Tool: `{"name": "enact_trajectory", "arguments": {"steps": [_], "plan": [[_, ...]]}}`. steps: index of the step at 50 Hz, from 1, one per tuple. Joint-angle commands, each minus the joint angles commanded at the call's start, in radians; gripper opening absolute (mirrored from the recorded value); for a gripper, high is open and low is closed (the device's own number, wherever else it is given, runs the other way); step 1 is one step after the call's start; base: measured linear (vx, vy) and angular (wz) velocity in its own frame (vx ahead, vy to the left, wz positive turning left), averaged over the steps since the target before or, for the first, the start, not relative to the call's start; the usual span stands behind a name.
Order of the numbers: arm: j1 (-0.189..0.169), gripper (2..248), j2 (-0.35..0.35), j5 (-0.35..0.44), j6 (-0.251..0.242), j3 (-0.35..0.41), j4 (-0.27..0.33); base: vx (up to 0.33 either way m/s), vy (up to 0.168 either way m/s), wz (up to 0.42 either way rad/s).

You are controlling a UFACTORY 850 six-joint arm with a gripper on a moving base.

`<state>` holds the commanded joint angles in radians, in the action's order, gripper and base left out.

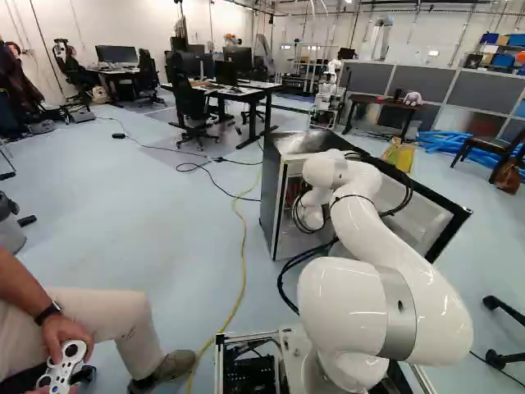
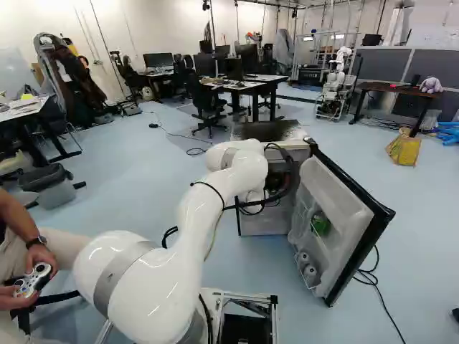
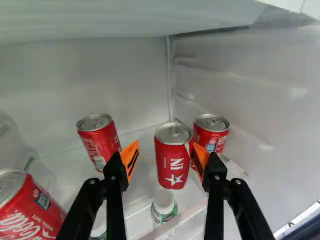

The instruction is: Grab a drink from the fridge

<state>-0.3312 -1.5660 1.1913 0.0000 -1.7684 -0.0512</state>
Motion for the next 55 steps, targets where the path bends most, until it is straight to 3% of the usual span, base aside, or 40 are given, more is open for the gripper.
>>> {"name": "enact_trajectory", "arguments": {"steps": [13, 14, 18, 19, 55], "plan": [[0.0, 158, 0.0, 0.0, 0.0, 0.0, 0.0, 0.0, 0.0, 0.0], [0.0, 125, 0.0, 0.0, 0.0, 0.0, 0.0, 0.0, 0.0, 0.0], [0.0, 125, 0.0, 0.0, 0.0, 0.0, 0.0, 0.0, 0.0, 0.0], [0.0, 93, 0.0, 0.0, 0.0, 0.0, 0.0, 0.0, 0.0, 0.0], [0.0, 87, 0.003, 0.0, 0.0, 0.005, 0.0, 0.0, 0.0, 0.0]]}}
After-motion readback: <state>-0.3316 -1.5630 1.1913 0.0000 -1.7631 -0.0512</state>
